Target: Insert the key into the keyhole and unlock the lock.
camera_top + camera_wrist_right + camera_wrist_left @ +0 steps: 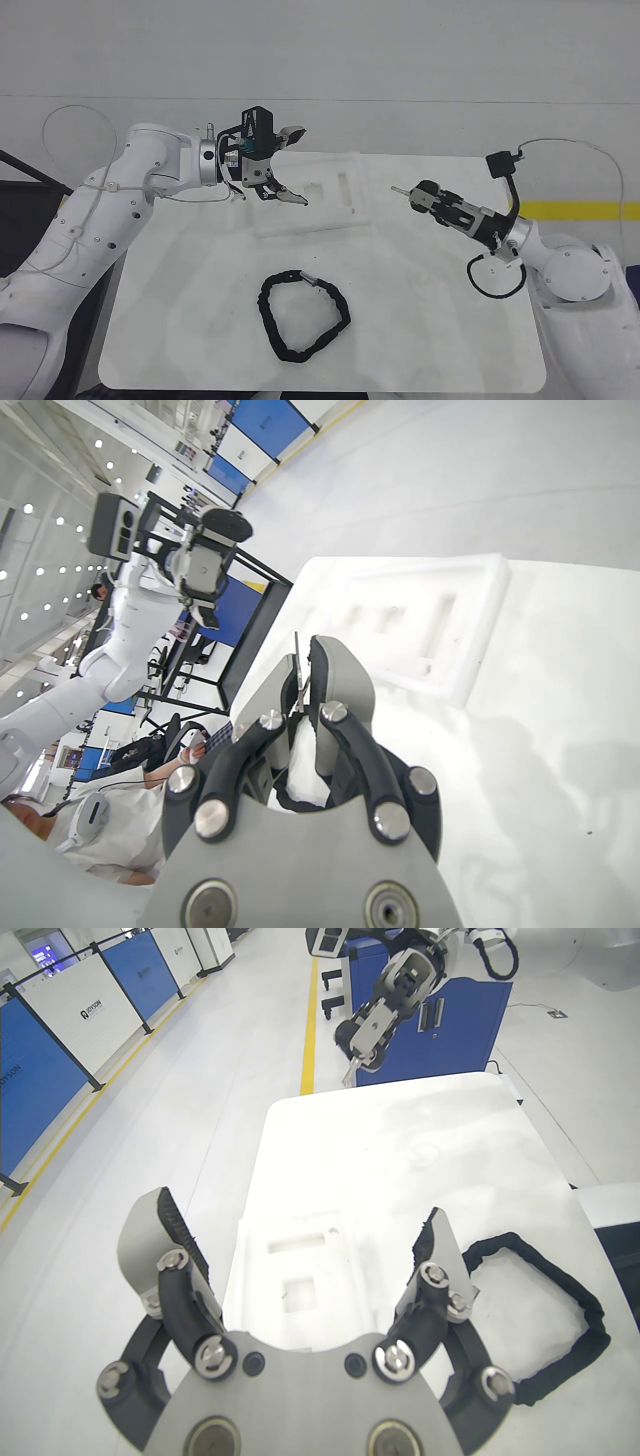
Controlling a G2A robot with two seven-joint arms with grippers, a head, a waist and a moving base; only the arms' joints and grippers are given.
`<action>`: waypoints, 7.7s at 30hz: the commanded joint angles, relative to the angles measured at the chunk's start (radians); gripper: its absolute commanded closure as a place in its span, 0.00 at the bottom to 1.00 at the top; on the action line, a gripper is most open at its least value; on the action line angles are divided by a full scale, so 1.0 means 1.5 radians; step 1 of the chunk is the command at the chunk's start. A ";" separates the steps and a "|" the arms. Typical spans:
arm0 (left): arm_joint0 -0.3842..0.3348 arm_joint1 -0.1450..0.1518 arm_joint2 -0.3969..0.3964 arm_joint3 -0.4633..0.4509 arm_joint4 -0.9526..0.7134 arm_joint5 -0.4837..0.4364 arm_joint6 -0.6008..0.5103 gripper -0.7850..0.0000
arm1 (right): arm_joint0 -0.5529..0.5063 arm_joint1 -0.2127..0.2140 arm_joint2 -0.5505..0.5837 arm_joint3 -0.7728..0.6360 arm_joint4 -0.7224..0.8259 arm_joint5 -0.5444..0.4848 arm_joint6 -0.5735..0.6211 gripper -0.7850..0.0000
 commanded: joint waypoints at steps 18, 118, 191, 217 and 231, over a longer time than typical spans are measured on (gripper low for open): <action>0.000 0.000 0.000 0.000 0.000 0.000 0.000 0.00 | -0.011 0.001 0.011 0.011 0.038 -0.029 -0.018 1.00; 0.211 -0.043 0.047 0.021 0.483 0.028 0.202 1.00 | -0.011 0.001 0.011 0.011 0.038 -0.029 -0.018 1.00; 0.225 -0.015 -0.096 -0.266 0.282 0.097 0.056 1.00 | -0.051 0.038 -0.028 -0.357 -0.201 0.226 0.125 1.00; 0.233 -0.032 -0.106 -0.259 0.309 0.096 0.052 1.00 | -0.024 0.043 -0.063 -0.357 -0.236 0.290 0.127 1.00; 0.237 -0.038 -0.115 -0.259 0.331 0.089 0.053 1.00 | -0.016 0.047 -0.079 -0.357 -0.239 0.307 0.152 1.00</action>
